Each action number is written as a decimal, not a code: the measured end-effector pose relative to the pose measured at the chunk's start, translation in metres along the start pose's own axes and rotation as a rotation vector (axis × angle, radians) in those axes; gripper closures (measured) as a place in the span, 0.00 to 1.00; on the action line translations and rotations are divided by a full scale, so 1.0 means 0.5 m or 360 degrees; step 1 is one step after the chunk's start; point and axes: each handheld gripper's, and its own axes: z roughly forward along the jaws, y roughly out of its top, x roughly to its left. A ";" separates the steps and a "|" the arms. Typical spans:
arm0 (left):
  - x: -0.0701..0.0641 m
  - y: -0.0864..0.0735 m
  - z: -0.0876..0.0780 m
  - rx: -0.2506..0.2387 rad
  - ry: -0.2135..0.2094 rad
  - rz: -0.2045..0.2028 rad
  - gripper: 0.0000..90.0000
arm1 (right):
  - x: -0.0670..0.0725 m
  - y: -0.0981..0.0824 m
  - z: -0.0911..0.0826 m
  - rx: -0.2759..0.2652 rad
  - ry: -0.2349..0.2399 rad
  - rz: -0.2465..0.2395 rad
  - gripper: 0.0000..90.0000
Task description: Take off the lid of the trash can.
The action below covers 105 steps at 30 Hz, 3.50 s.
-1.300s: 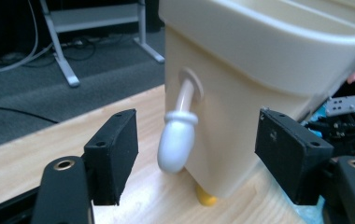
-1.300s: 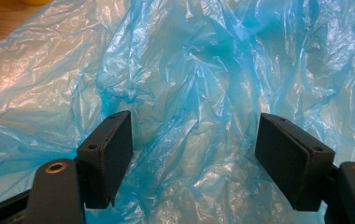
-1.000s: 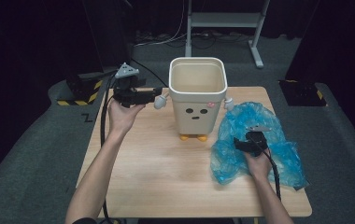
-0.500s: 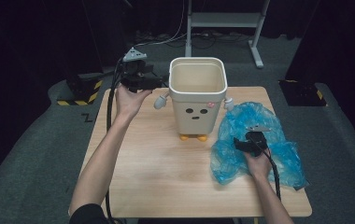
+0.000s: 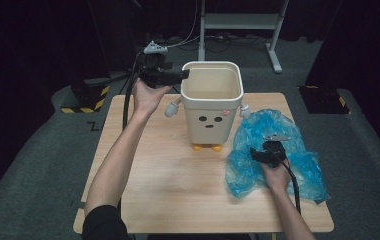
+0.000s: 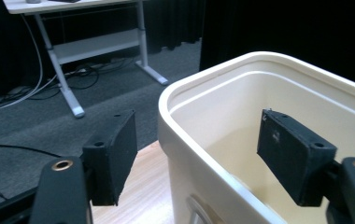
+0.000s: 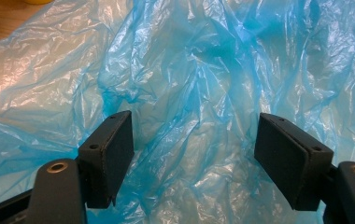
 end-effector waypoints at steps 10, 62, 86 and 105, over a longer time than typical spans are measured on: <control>0.002 0.011 0.049 0.0000 -0.0001 0.0008 0.37 | 0.001 0.000 0.000 -0.0006 -0.0007 -0.0012 0.32; 0.031 0.002 0.119 0.0064 0.0045 -0.0058 0.83 | 0.003 -0.001 -0.001 -0.0007 -0.0009 -0.0016 0.32; 0.018 0.009 0.118 0.0118 0.0105 0.0072 0.85 | 0.007 -0.001 -0.002 -0.0013 -0.0018 -0.0021 0.33; 0.017 0.015 0.117 0.0134 0.0114 0.0045 0.85 | 0.009 -0.001 -0.003 -0.0013 -0.0024 -0.0038 0.33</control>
